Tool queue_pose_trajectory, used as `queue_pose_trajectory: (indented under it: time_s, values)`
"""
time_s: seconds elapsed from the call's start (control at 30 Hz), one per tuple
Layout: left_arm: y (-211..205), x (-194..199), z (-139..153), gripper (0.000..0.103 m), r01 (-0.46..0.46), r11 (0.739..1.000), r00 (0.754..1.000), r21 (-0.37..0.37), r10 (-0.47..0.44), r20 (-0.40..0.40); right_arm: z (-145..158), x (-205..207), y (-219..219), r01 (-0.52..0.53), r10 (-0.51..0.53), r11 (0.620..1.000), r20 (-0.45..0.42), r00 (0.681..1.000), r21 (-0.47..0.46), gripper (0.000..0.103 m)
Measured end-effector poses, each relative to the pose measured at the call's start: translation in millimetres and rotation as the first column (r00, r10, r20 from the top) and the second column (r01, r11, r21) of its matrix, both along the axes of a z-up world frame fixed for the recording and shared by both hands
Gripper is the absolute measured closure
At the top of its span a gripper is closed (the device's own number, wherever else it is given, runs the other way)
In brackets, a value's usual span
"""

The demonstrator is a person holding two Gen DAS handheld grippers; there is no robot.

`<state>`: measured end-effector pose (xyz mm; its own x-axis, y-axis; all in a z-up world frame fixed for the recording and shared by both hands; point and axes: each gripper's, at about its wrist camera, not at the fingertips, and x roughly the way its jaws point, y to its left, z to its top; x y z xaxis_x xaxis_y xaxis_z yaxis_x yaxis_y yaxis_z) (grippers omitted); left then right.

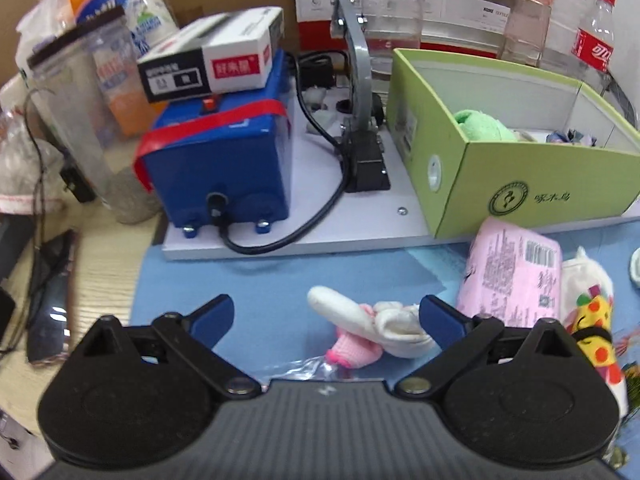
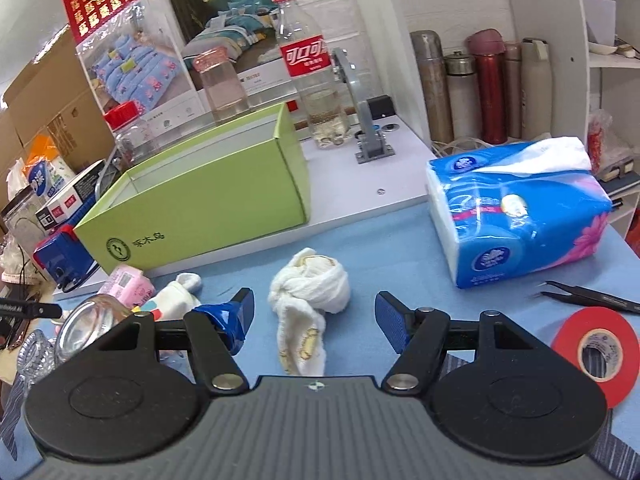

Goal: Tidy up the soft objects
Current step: 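Position the right tool over the white sock while the left tool hovers near the pink case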

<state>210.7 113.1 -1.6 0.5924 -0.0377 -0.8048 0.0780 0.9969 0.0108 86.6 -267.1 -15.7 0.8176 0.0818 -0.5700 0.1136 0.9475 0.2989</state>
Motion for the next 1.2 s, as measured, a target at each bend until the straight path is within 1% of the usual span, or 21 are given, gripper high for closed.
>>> queue_pose_trajectory:
  time_s: [0.07, 0.17, 0.2, 0.27, 0.3, 0.37, 0.43, 0.5, 0.57, 0.67, 0.73, 0.8, 0.83, 0.87, 0.97, 1.0, 1.07, 1.13, 1.2]
  values:
    - [1.6, -0.5, -0.3, 0.003, 0.004, 1.000, 1.000, -0.003, -0.004, -0.009, -1.3, 0.1, -2.9, 0.005, -0.005, 1.000, -0.004, 1.000, 0.005, 0.050]
    - [8.9, -5.1, 0.5, 0.003, 0.006, 1.000, 1.000, 0.022, -0.006, -0.006, -2.7, 2.0, -4.4, 0.004, -0.004, 1.000, -0.007, 1.000, 0.011, 0.050]
    - [13.5, -5.9, 0.4, 0.003, -0.008, 0.999, 1.000, 0.031, 0.008, -0.006, -3.3, 3.3, -4.1, 0.001, -0.001, 1.000, -0.007, 1.000, 0.012, 0.050]
    - [20.9, -8.5, 0.5, 0.003, -0.047, 0.997, 0.999, 0.067, 0.047, -0.001, -5.0, 5.9, -3.1, -0.006, 0.006, 1.000, -0.009, 1.000, 0.019, 0.050]
    - [24.6, -11.6, 1.2, 0.003, -0.062, 0.993, 0.998, 0.100, 0.061, 0.011, -5.6, 7.3, -1.2, -0.010, 0.010, 1.000, -0.011, 1.000, 0.026, 0.050]
    - [27.9, -19.7, 4.3, 0.004, -0.053, 0.988, 0.998, 0.147, 0.049, 0.033, -6.8, 8.1, 0.7, -0.019, 0.020, 0.999, -0.012, 1.000, 0.033, 0.050]
    - [28.0, -32.4, 12.0, 0.004, 0.010, 0.984, 0.998, 0.177, -0.021, 0.062, -6.9, 6.4, 0.4, -0.021, 0.021, 0.999, -0.012, 1.000, 0.033, 0.050]
    - [22.0, -43.8, 19.3, 0.004, 0.103, 0.973, 0.989, 0.209, -0.121, 0.078, -7.0, 4.2, -1.1, -0.016, 0.016, 0.999, -0.013, 1.000, 0.029, 0.050]
    - [16.1, -50.9, 24.4, 0.004, 0.197, 0.954, 0.972, 0.226, -0.220, 0.081, -7.2, 2.8, -3.4, -0.006, 0.007, 0.999, -0.019, 1.000, 0.032, 0.050]
    - [6.1, -53.9, 24.1, 0.004, 0.336, 0.913, 0.932, 0.232, -0.358, 0.058, -6.1, 1.1, -4.9, 0.001, 0.000, 0.999, -0.034, 0.999, 0.037, 0.050]
    - [0.2, -51.8, 19.4, 0.004, 0.390, 0.889, 0.911, 0.240, -0.411, 0.043, -4.6, 1.1, -2.6, 0.003, -0.002, 1.000, -0.043, 0.999, 0.020, 0.050]
    - [-2.6, -47.0, 13.2, 0.004, 0.413, 0.878, 0.902, 0.240, -0.432, 0.027, -3.2, 3.1, 0.5, 0.006, -0.006, 1.000, -0.054, 0.999, -0.002, 0.050]
    - [-2.9, -43.2, 9.9, 0.004, 0.417, 0.881, 0.902, 0.225, -0.431, 0.018, -2.8, 4.5, 1.9, 0.005, -0.006, 1.000, -0.058, 0.998, -0.009, 0.050]
    - [-1.3, -38.7, 6.6, 0.004, 0.416, 0.888, 0.905, 0.194, -0.425, 0.005, -2.5, 6.5, 3.4, 0.004, -0.005, 1.000, -0.062, 0.998, -0.014, 0.050]
    - [4.8, -26.8, -0.6, 0.004, 0.369, 0.923, 0.929, 0.104, -0.369, -0.021, -3.0, 12.2, 6.7, -0.004, 0.002, 1.000, -0.071, 0.997, -0.025, 0.050]
    - [5.8, -25.0, -3.7, 0.004, 0.356, 0.928, 0.934, 0.110, -0.357, -0.020, -3.6, 14.3, 7.6, -0.006, 0.004, 1.000, -0.074, 0.997, -0.027, 0.050]
    - [6.7, -24.2, -10.6, 0.003, 0.355, 0.925, 0.935, 0.135, -0.354, -0.034, -5.5, 18.7, 9.0, -0.010, 0.007, 1.000, -0.083, 0.997, -0.025, 0.050]
    - [9.9, -23.6, -12.8, 0.003, 0.366, 0.923, 0.931, 0.115, -0.362, -0.054, -6.8, 21.7, 10.0, -0.020, 0.018, 1.000, -0.089, 0.996, -0.019, 0.050]
    - [11.7, -22.7, -13.4, 0.003, 0.353, 0.922, 0.935, 0.159, -0.351, -0.045, -7.3, 23.6, 11.3, -0.027, 0.025, 0.999, -0.090, 0.996, -0.021, 0.050]
